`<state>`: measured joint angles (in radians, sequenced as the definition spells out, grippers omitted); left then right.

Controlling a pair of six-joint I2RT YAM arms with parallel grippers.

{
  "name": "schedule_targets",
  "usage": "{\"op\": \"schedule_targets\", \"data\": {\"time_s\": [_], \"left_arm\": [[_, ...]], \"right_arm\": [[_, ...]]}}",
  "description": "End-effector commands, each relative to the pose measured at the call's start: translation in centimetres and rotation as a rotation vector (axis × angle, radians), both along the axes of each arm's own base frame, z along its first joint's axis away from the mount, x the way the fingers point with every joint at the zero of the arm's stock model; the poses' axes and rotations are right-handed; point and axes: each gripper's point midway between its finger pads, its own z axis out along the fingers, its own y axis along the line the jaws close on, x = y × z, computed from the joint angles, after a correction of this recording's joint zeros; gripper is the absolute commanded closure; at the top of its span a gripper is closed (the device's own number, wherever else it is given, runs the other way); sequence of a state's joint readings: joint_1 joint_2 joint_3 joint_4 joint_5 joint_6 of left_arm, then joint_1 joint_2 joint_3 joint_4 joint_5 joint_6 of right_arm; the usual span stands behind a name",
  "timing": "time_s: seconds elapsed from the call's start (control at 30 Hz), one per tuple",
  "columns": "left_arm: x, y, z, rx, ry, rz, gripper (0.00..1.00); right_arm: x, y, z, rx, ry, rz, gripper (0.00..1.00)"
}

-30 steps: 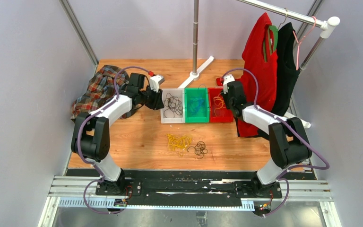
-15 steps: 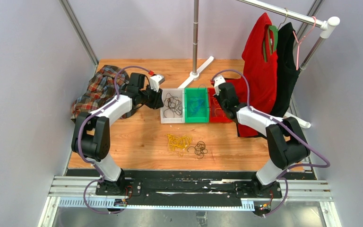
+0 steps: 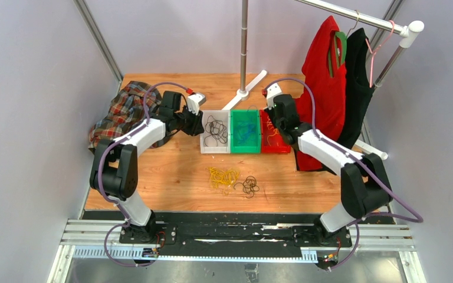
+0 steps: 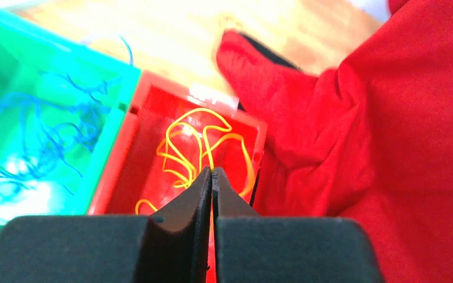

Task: Untangle the cables

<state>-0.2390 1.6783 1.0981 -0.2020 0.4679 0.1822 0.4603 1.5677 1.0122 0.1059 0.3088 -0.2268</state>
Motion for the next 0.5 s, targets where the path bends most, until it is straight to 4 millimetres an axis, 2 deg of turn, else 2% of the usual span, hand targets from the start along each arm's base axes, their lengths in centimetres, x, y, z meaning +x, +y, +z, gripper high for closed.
{"op": "schedule_targets", "data": {"time_s": [0.0,0.07,0.13,0.33,0.47], "left_arm": [[-0.2,0.3,-0.7,0.029,-0.006,-0.007,0.7],[-0.2,0.3,-0.5,0.028,-0.01,-0.007,0.71],[-0.2,0.3,-0.2,0.022,-0.014,-0.006,0.71],[-0.4,0.2,0.6,0.014,-0.022,-0.014,0.72],[-0.7,0.2,1.2,0.015,-0.033,-0.026,0.72]], "right_arm": [[0.4,2.3,7.4,0.137,-0.14,0.046,0.99],[0.2,2.8,7.9,0.172,-0.146,0.062,0.99],[0.2,3.0,7.3,0.192,-0.125,0.056,0.99],[-0.2,2.5,1.6,0.188,-0.01,-0.004,0.99],[-0.4,1.6,-1.5,0.21,0.049,-0.052,0.99]]}}
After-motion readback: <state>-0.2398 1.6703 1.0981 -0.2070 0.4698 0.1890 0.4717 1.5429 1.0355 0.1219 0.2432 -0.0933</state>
